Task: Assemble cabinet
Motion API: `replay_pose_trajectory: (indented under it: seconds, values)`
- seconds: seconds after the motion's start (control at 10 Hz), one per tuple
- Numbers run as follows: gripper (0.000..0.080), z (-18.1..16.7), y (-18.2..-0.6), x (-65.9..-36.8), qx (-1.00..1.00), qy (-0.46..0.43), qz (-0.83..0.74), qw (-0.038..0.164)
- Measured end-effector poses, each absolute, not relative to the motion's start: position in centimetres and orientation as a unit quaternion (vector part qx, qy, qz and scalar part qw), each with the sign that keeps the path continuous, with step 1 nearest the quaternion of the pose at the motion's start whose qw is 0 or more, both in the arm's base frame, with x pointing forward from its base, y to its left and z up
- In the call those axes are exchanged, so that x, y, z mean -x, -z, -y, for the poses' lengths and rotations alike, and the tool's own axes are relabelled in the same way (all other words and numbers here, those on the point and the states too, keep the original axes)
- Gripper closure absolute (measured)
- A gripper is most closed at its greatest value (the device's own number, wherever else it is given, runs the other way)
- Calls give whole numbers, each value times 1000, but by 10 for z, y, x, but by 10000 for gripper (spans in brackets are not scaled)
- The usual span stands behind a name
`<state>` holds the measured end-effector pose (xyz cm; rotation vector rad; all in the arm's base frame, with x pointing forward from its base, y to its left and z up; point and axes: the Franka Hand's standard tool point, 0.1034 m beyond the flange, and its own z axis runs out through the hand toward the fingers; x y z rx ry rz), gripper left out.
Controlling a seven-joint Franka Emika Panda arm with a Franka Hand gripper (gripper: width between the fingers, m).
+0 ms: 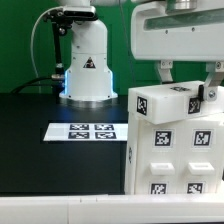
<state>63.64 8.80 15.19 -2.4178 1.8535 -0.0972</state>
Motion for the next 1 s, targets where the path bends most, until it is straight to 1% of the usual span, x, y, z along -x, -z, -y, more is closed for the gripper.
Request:
replay_pose_trajectory:
  seconds: [0.1,0.3,0.6,0.7,0.8,0.9,1.0]
  values:
    - [241,-89,-152,-637,757,29,-650,55]
    - [241,-89,-151,-637,692,25,-718,65]
    - [241,-89,-152,-638,652,23,-755,67]
    - [196,-90,-151,-637,656,23,-752,66]
    - [196,-92,-151,-636,662,21,-746,66]
    - [55,-97,-156,-634,677,17,-733,64]
    - [11,-101,-166,-632,689,14,-721,65]
